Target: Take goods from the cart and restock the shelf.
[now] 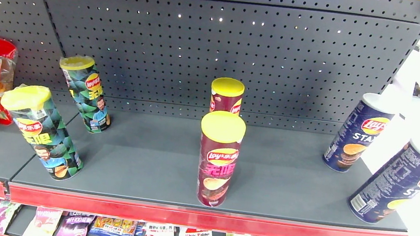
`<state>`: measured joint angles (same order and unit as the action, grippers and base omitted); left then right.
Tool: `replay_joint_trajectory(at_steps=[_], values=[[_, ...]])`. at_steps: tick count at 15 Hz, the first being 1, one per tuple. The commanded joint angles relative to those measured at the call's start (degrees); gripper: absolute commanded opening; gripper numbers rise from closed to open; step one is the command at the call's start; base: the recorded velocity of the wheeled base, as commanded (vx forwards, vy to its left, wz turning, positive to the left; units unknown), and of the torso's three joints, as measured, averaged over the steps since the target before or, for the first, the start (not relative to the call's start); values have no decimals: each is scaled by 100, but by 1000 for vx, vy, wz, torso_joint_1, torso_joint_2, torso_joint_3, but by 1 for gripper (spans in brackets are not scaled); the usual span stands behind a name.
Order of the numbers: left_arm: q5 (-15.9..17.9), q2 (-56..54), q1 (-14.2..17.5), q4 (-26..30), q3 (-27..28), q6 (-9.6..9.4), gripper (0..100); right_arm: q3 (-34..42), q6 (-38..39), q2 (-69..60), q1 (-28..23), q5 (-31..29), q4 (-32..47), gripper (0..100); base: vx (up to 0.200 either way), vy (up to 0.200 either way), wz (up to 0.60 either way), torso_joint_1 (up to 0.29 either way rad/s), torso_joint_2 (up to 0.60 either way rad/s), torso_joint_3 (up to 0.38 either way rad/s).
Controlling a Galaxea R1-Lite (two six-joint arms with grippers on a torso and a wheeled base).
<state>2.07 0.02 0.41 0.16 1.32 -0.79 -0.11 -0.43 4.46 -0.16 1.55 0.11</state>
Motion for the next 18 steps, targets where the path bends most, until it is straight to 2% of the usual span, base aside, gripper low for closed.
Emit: replay_joint_trajectory(at_steps=[1, 3, 5, 6, 7, 8, 9, 10, 11, 14, 15, 16, 17, 18], values=[[-5, -2, 2, 2, 0, 18, 100, 11, 16, -446, 16, -41, -2, 100, 0, 0, 0, 0, 0, 0], [-5, -2, 2, 2, 0, -17, 100, 2, 16, -446, 25, -295, -2, 100, 0, 0, 0, 0, 0, 0], [-23, -2, 2, 2, 0, -17, 100, 2, 16, -446, 25, -287, 7, 100, 0, 0, 0, 0, 0, 0], [-225, -2, 2, 2, -9, -61, 100, 2, 16, -446, 25, -269, -2, 100, 0, 0, 0, 0, 0, 0], [-392, -2, 2, -7, -26, -202, 100, 2, 16, -446, 25, -269, -2, 100, 0, 0, 0, 0, 0, 0], [-401, -2, 2, -16, -26, -307, 100, 2, 16, -446, 25, -269, -2, 100, 0, 0, 0, 0, 0, 0], [-383, -2, 2, -16, -26, -307, 100, 2, 16, -446, 25, -269, -2, 100, 0, 0, 0, 0, 0, 0], [-401, -2, 2, -16, -26, -272, 100, 2, 16, -446, 25, -269, -2, 100, 0, 0, 0, 0, 0, 0], [-462, -2, 2, -16, -26, -149, 100, 2, 16, -446, 25, -269, -2, 100, 0, 0, 0, 0, 0, 0], [-471, -2, 2, -121, -53, -114, 100, 2, 25, -446, 25, -269, -2, 100, 0, 0, 0, 0, 0, 0], [127, -2, 2, -113, -123, -158, 100, 2, 16, -446, 25, -269, -2, 100, 0, 0, 0, 0, 0, 0], [294, -2, 2, -7, -123, -184, 100, 2, 16, -446, 25, -269, -2, 100, 0, 0, 0, 0, 0, 0], [162, -2, 2, -16, -123, -132, 100, 2, 25, -446, 25, -269, -2, 100, 0, 0, 0, 0, 0, 0], [-14, -2, 2, -16, -123, 35, 100, 2, 25, -446, 25, -278, -2, 100, 0, 0, 0, 0, 0, 0]])
